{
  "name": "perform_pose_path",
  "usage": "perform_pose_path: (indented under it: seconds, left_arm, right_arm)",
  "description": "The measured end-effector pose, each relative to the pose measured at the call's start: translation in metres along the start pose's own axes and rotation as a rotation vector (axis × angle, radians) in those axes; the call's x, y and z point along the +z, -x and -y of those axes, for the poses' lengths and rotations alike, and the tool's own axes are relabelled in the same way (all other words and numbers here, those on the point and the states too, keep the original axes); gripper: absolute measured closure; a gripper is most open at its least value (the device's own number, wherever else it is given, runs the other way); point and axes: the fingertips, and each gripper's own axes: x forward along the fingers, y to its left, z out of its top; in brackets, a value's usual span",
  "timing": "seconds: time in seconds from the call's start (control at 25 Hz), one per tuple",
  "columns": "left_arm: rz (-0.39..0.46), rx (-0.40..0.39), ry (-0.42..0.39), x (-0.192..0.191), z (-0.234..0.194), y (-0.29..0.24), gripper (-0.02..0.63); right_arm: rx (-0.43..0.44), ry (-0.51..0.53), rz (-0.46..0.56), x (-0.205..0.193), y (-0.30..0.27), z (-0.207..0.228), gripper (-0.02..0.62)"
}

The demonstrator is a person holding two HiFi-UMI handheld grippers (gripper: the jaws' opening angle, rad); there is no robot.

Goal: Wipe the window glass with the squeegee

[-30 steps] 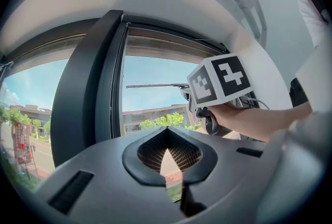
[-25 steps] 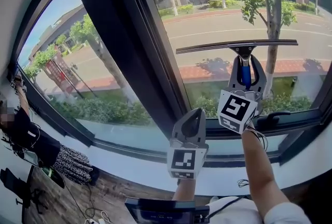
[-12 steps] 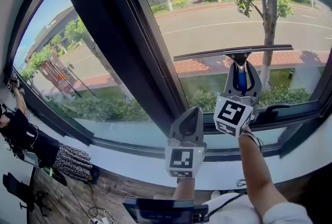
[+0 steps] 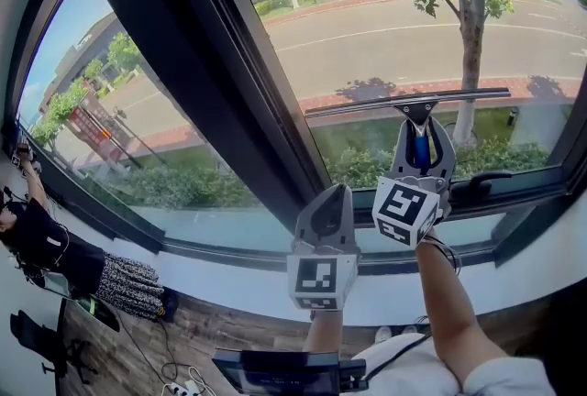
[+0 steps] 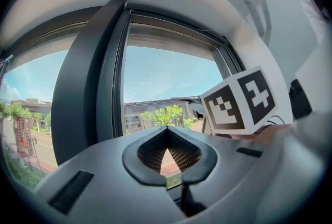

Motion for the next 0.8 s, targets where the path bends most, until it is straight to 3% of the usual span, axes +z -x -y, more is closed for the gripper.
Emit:
perform_pose_path:
  seconds: [0.8]
  left_arm:
    - [-0.043, 0.001, 0.02, -0.014, -0.003, 0.001, 0.604]
  right_arm:
    - [0.048, 0.002, -0.154, -0.062, 0.018, -0.022, 0.446]
